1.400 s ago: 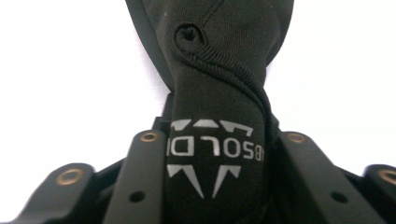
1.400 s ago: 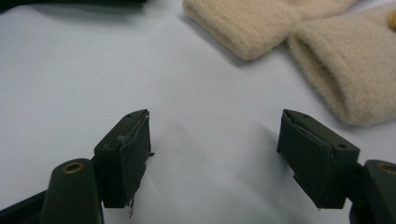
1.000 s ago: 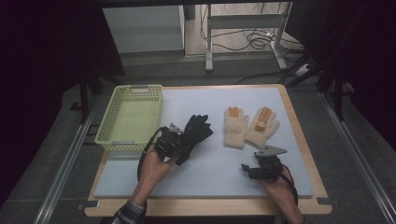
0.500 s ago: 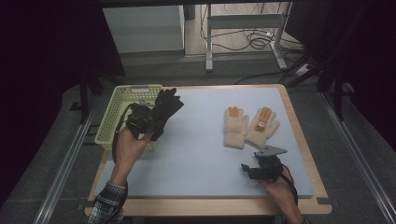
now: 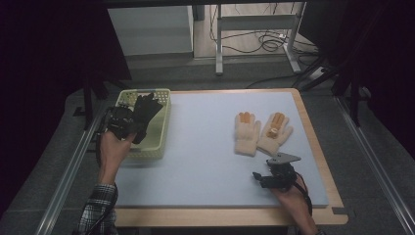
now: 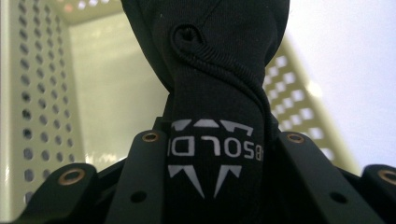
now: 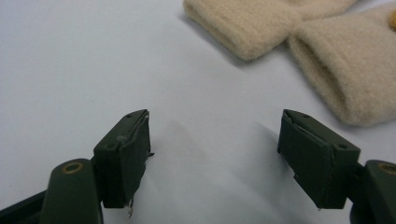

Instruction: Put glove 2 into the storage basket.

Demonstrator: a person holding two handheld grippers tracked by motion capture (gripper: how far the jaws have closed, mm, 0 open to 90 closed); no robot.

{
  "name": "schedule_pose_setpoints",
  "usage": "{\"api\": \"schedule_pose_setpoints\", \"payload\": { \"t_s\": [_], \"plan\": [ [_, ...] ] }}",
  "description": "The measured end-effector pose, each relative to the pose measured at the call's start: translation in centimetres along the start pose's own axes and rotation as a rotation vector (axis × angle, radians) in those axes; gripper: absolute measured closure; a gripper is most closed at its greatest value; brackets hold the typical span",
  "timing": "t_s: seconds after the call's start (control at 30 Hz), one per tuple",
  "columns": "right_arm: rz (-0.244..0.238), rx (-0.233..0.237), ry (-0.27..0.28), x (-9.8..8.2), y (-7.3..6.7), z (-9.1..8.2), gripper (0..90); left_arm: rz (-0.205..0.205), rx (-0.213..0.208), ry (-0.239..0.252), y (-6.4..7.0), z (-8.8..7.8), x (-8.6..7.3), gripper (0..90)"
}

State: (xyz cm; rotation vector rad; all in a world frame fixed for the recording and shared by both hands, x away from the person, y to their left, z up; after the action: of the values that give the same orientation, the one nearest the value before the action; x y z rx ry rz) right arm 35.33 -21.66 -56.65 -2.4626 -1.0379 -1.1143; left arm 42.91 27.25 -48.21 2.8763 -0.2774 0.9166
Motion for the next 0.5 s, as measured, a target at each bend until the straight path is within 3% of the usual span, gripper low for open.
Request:
{"api": "schedule_pose_setpoints", "payload": {
  "t_s": [0.3,0.5],
  "plan": [
    [0.001,0.001,0.0,0.0,0.0,0.0,25.0,-0.025,0.077,-0.143,-3.2,3.1,-0.7,66.6],
    [0.002,0.001,0.003,0.0,0.0,0.0,24.9,-0.045,0.158,-0.214,-4.9,5.0,-0.1,66.1]
  ]
}}
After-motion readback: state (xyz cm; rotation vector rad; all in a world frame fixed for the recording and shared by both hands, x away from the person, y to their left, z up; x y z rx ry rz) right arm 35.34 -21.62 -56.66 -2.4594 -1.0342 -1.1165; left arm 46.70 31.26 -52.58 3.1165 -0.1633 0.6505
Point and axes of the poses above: each handheld gripper's, and its own axes: z roughly forward along the jaws, x roughly out of its top, y roughly to its right, the point moved 5 cm from there along z, roughly forward along the jaws, and after that the axes turned 1 degree about -z, right-handed, at the moved point
